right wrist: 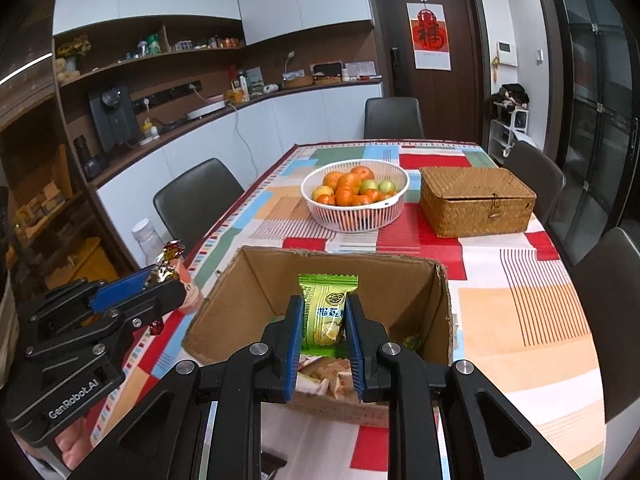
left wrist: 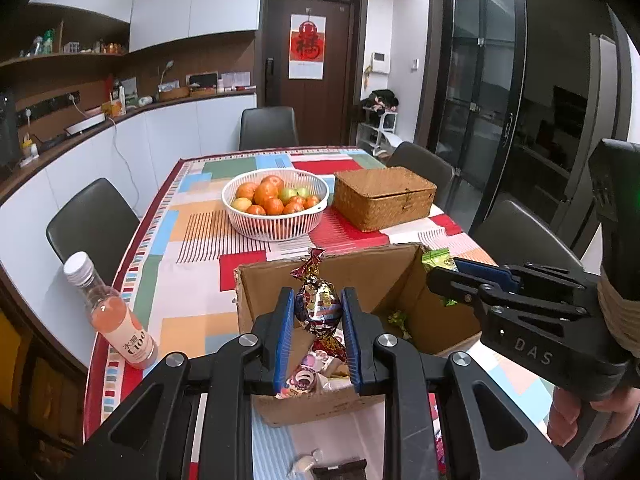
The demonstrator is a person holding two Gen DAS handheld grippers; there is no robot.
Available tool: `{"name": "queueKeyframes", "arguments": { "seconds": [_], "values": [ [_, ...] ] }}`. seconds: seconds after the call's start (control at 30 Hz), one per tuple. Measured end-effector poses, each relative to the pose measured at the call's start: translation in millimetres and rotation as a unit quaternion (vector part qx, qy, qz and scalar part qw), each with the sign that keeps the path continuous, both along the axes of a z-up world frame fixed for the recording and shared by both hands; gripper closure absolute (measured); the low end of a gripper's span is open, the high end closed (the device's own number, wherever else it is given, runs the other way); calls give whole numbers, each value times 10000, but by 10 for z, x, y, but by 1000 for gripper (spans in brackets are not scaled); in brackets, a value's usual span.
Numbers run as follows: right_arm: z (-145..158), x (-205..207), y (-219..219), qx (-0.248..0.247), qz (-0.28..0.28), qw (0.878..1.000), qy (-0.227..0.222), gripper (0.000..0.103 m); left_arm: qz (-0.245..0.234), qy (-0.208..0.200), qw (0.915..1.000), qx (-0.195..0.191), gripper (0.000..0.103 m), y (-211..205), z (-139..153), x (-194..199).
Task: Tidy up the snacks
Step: 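Carry both items over the box and open both tools to release, then move left tool to the dark chocolate bar while right tool approaches the pink hawthorn packet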
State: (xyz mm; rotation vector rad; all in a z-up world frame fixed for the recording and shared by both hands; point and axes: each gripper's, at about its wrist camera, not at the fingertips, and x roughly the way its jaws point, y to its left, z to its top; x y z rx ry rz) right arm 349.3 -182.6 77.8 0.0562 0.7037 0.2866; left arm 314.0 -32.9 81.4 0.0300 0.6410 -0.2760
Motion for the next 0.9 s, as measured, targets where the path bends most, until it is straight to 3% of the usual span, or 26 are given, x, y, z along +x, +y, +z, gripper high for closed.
{"name": "queueKeyframes", "arguments": {
  "seconds": [0.4,0.47,0.5,0.67,0.9],
  "values": [
    [-34,231,-8,-81,-96,9997,223,81,58,272,9990,356,79,-149,-128,306],
    [-36,247,2,-105,-114,9996,244,81,125,318,9987,375,71,-143,-145,317],
    [-36,246,6,-114,-137,9995,242,81,148,308,9988,361,65,-132,-144,305],
    [-55,216,8,-57,-94,9994,316,68,177,222,9990,356,60,-94,-109,163],
    [-47,42,44,-185,20,9994,289,67,183,183,9992,316,58,-34,-43,-42]
  ]
}}
